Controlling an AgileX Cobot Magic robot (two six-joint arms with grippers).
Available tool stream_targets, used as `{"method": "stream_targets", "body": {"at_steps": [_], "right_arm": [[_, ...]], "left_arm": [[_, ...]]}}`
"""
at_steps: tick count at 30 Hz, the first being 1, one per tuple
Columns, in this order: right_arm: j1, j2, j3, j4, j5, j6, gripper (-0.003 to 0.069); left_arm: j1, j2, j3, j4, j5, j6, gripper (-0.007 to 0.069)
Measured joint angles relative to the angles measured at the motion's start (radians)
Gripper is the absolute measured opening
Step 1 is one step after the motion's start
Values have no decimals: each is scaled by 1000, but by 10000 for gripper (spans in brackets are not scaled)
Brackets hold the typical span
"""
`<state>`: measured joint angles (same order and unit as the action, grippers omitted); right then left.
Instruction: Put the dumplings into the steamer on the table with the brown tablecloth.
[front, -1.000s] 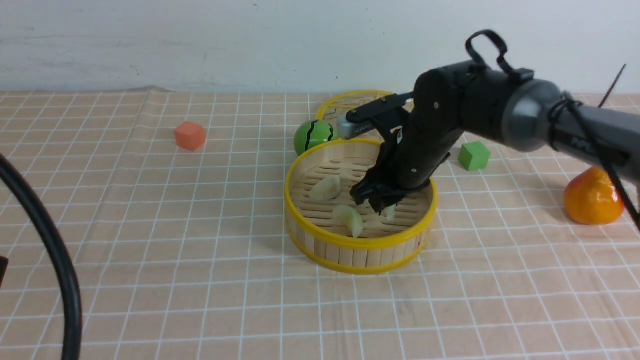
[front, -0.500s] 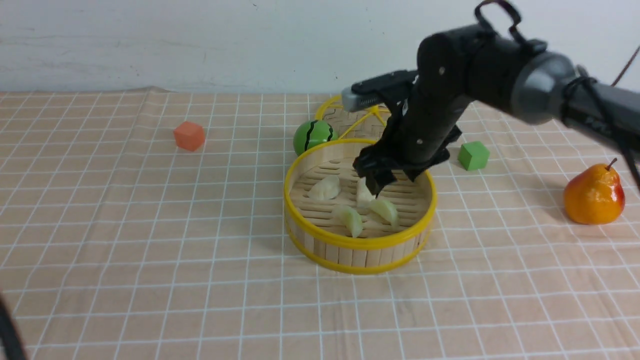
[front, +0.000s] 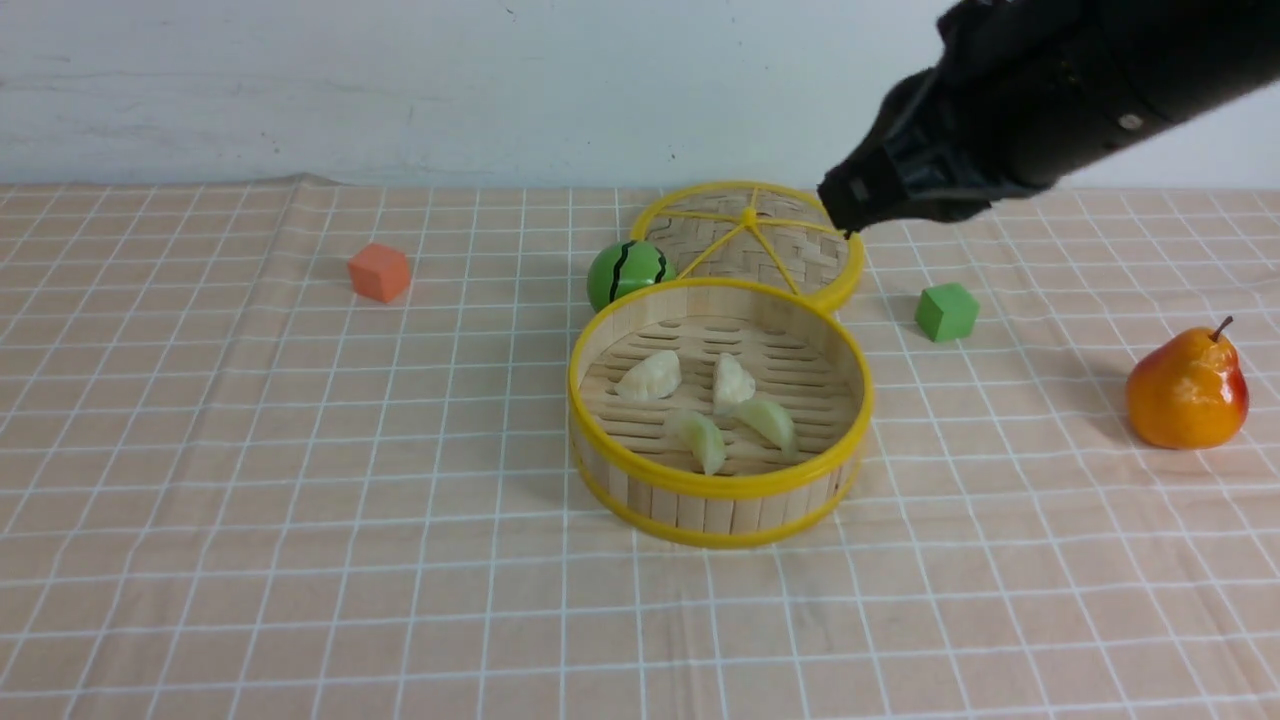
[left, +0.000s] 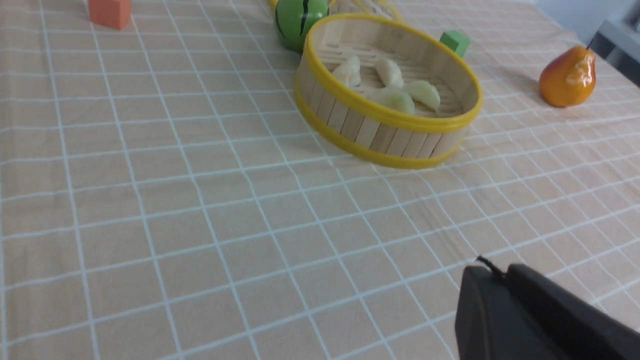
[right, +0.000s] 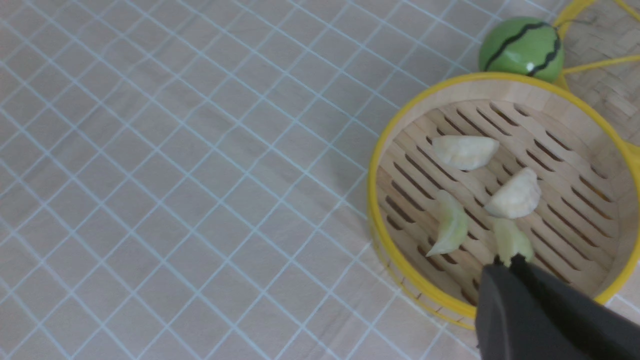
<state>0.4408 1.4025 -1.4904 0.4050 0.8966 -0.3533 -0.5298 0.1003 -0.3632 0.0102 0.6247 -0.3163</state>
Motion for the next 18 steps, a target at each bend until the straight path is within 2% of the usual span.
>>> {"method": "stream_targets", "body": {"at_steps": [3,5,10,13,18], "right_arm": [[0,-103,122,42,-61,-64,-20],[0,-242,284,114,-142,-147,-19],[0,-483,501,241,-264,-265,-18],[0,-590,600,291,-299,-292,-17],[0,-716,684,305,-298,-294,-16]], "left_arm": [[0,-1,34,0,-44,0,38],[0,-1,60,0,-66,0,39],[0,-1,73,0,-70,0,45],[0,-1,74,0,-70,0,51],[0,-1,74,0,-70,0,57]]}}
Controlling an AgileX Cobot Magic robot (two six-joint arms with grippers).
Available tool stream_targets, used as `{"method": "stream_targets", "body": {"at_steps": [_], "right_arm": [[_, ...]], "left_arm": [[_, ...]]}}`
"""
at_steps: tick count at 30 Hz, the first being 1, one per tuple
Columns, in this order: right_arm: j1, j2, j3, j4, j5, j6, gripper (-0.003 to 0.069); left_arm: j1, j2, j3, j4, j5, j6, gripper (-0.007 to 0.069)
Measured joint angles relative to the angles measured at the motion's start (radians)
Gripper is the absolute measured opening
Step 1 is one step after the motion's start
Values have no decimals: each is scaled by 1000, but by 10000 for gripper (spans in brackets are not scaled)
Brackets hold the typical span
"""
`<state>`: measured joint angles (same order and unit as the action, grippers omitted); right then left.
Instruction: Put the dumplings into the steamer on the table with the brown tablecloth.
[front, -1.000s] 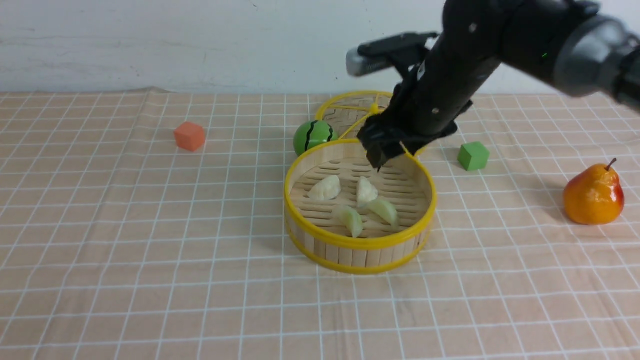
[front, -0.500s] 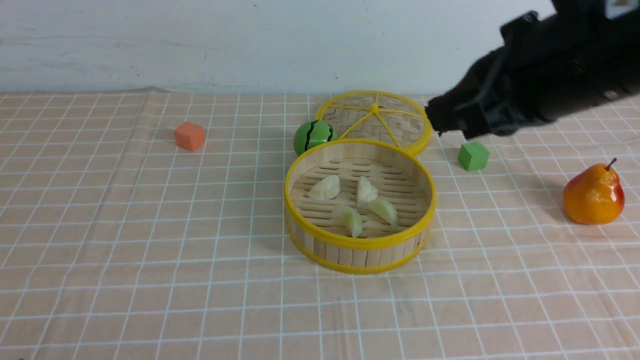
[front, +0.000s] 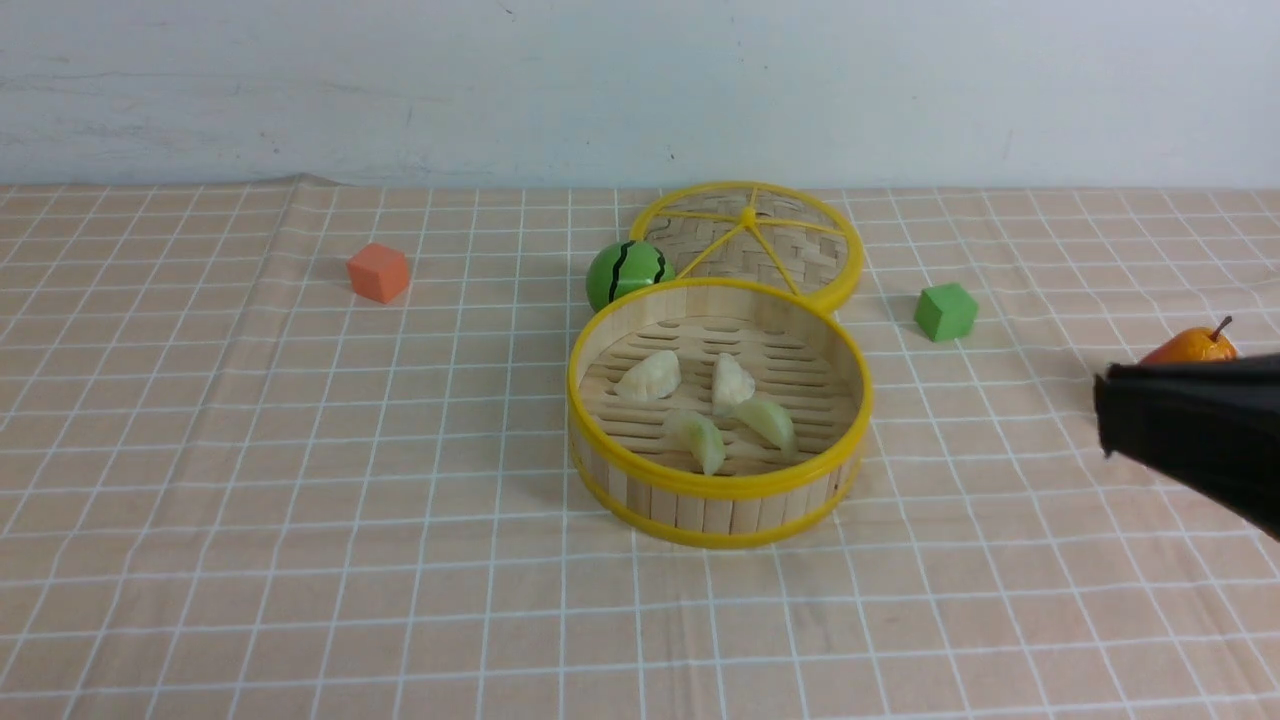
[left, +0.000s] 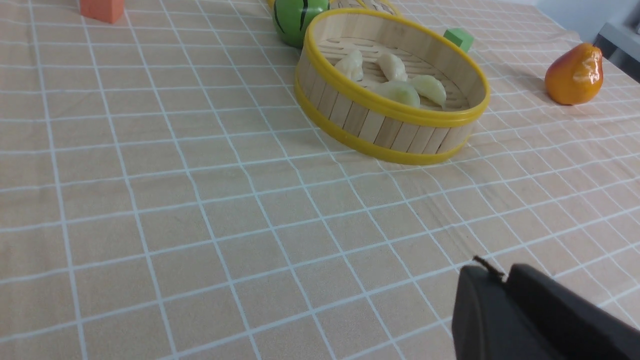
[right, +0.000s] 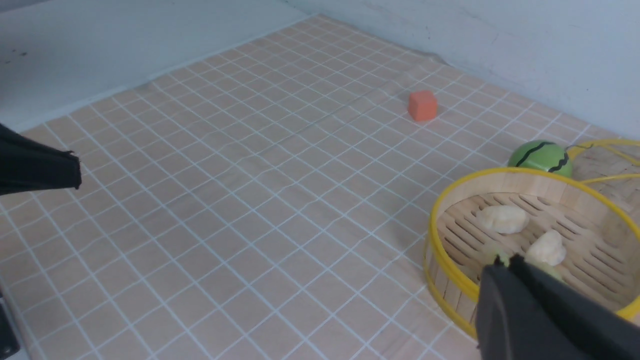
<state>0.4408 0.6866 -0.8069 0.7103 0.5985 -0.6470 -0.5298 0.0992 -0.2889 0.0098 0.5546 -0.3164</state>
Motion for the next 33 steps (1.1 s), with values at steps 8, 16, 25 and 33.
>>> {"method": "stream_targets", "body": {"at_steps": [8,16,25,33], "right_arm": [[0,-77,12,4,121,-4,-12],[0,-92,13,-68,161,-4,-10],[-58,-289,330,-329,-199,314,-10],[-313,-614,693,-658,-279,742,-10]], "left_arm": [[0,0,0,0,0,-1,57],[0,0,0,-1,0,-1,57],[0,0,0,-2,0,-1,57],[0,0,0,-2,0,-1,69]]}}
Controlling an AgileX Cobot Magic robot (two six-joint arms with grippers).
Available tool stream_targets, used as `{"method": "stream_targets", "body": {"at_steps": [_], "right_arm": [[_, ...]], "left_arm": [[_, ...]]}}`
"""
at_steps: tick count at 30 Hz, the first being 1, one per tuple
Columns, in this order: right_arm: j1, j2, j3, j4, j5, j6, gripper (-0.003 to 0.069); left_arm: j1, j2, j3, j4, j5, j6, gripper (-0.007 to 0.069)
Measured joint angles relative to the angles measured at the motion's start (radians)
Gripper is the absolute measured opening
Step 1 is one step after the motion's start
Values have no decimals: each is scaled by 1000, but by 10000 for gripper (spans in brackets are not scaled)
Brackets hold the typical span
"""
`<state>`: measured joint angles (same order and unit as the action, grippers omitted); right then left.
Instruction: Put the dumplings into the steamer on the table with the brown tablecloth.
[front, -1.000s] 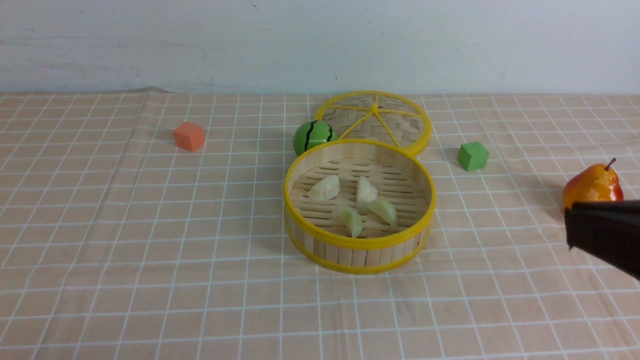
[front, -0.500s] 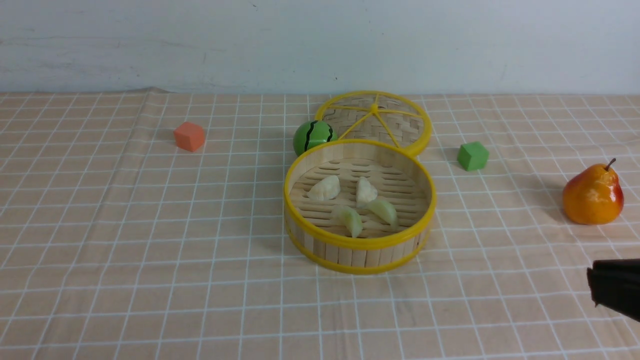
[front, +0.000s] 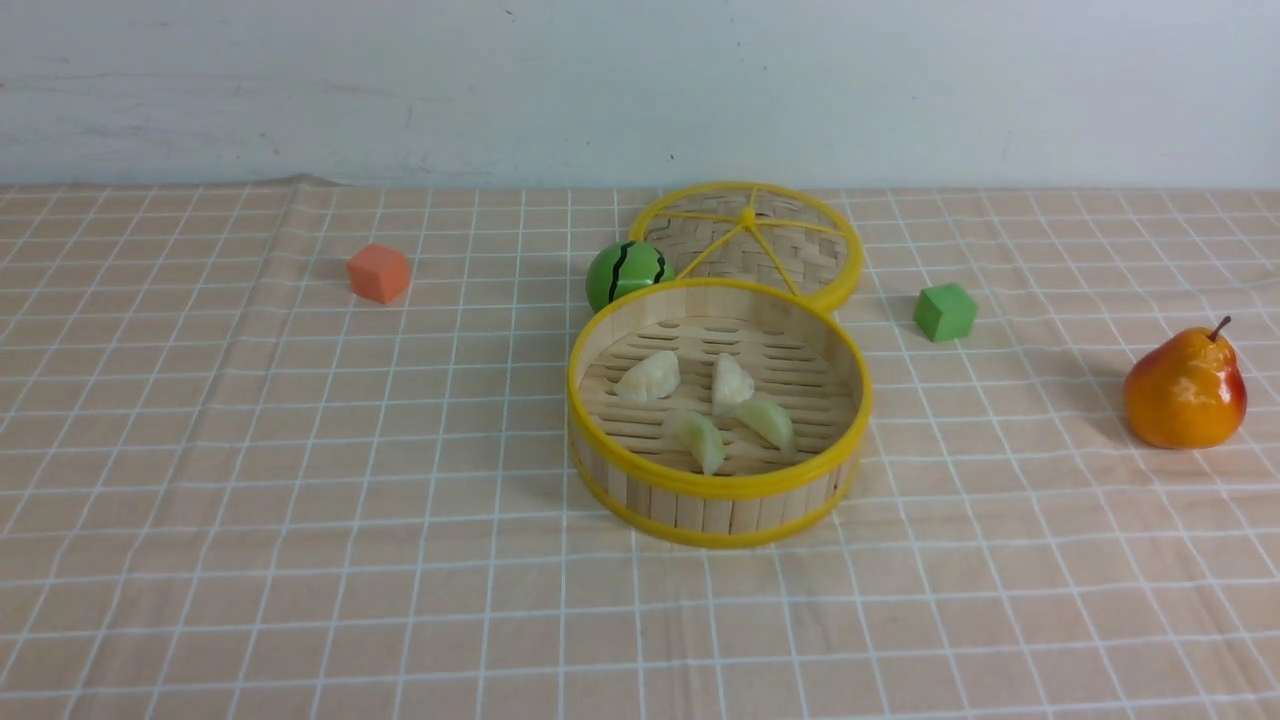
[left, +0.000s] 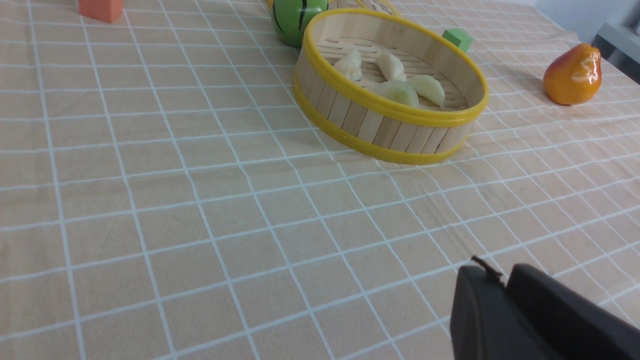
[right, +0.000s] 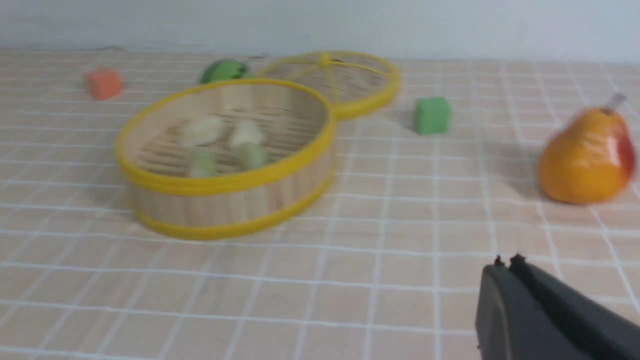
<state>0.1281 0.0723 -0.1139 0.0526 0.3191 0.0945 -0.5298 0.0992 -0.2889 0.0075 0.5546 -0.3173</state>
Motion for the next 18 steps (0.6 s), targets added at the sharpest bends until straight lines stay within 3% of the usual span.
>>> {"method": "stream_targets", "body": {"at_steps": [2,6,18], "right_arm": [[-70,-63,81,-53,-2,81,-12],[-154,-82,136,-83,19,127,-21],[-165,-82,129,-92,70,123,-21]], "left_arm": [[0,0,0,0,0,0,71],[0,0,1,-1,0,0,74],[0,0,1,-1,-1,0,88]]}}
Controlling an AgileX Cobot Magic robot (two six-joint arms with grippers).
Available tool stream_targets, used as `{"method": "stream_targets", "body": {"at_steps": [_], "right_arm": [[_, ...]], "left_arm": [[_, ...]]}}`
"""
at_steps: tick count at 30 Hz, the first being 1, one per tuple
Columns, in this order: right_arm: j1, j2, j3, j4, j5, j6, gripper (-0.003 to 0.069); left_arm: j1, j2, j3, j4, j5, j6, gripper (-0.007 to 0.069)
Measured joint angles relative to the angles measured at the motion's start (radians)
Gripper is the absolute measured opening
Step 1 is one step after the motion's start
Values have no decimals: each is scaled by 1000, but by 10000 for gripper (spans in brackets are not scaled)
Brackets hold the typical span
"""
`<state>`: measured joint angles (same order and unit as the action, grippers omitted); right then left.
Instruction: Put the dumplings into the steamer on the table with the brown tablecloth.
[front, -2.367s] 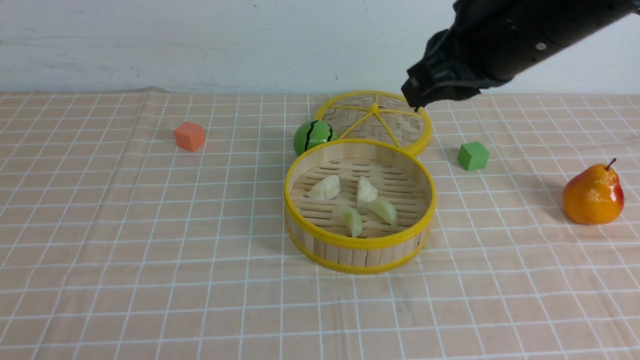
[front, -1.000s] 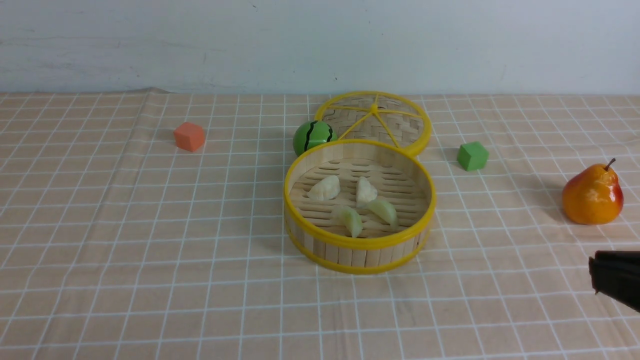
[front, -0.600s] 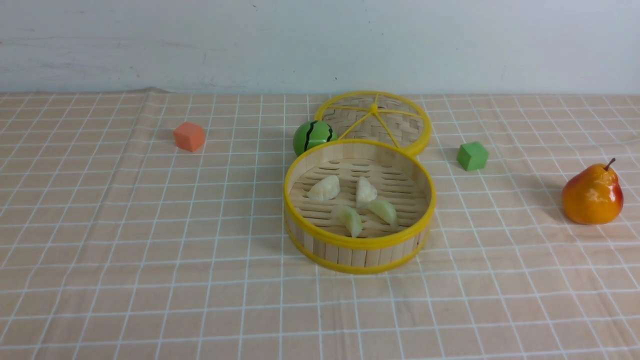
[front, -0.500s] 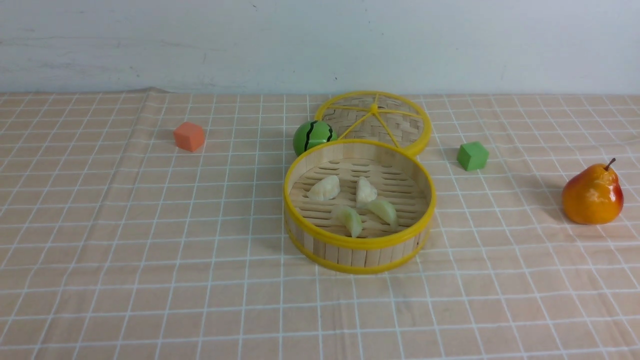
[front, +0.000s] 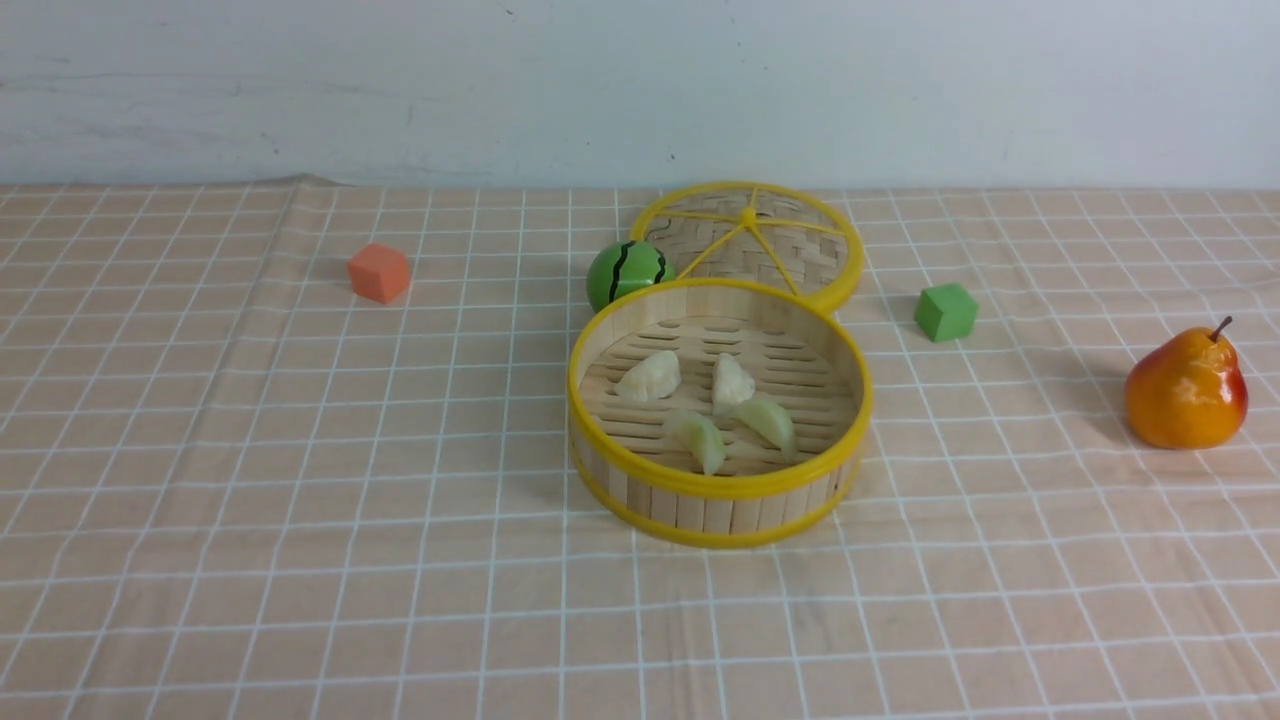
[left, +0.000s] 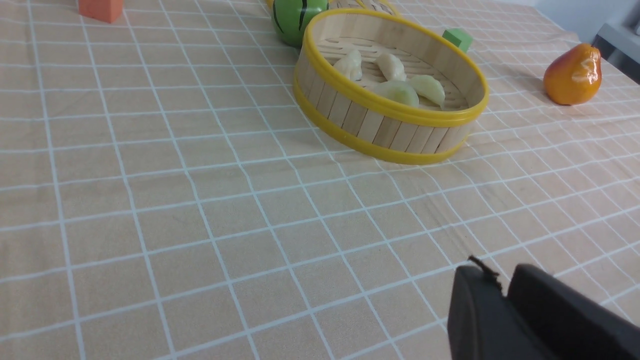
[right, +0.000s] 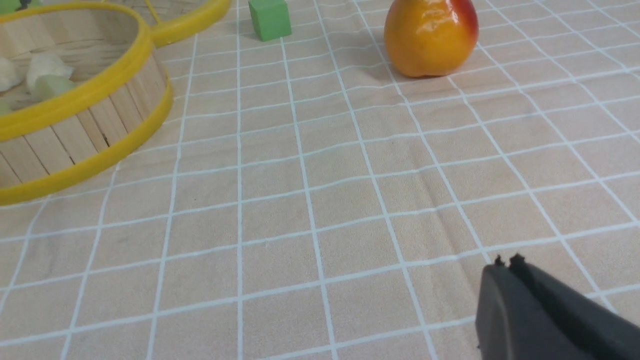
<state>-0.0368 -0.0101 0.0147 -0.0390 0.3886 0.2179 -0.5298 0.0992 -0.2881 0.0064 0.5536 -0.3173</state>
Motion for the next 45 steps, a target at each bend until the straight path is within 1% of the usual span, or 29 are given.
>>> {"method": "stream_targets", "body": {"at_steps": [25,29,32,34,35,36,37,41,42,44,45], "right_arm": [[0,0,0,3,2,0,-13],[0,0,0,3,2,0,-10],[0,0,0,3,2,0,-10],[0,0,0,3,2,0,-10],[0,0,0,3,2,0,-10],[0,0,0,3,2,0,-9],[0,0,0,3,2,0,-8],[0,0,0,3,2,0,-3],[0,0,0,3,2,0,-3],[0,0,0,3,2,0,-2],[0,0,0,3,2,0,-2]], "left_arm": [[0,0,3,0,-1,0,91],[0,0,47,1,-32,0,91],[46,-6,114,15,-147,0,74],[110,-19,159,15,-219,0,42],[160,-34,182,15,-275,0,6],[204,-49,203,15,-307,0,-13],[230,-59,215,15,-321,0,-14],[405,-109,298,15,-362,0,-13],[411,-109,300,15,-361,0,-13],[466,-109,314,15,-341,2,-13],[469,-109,314,15,-334,3,-13]]}}
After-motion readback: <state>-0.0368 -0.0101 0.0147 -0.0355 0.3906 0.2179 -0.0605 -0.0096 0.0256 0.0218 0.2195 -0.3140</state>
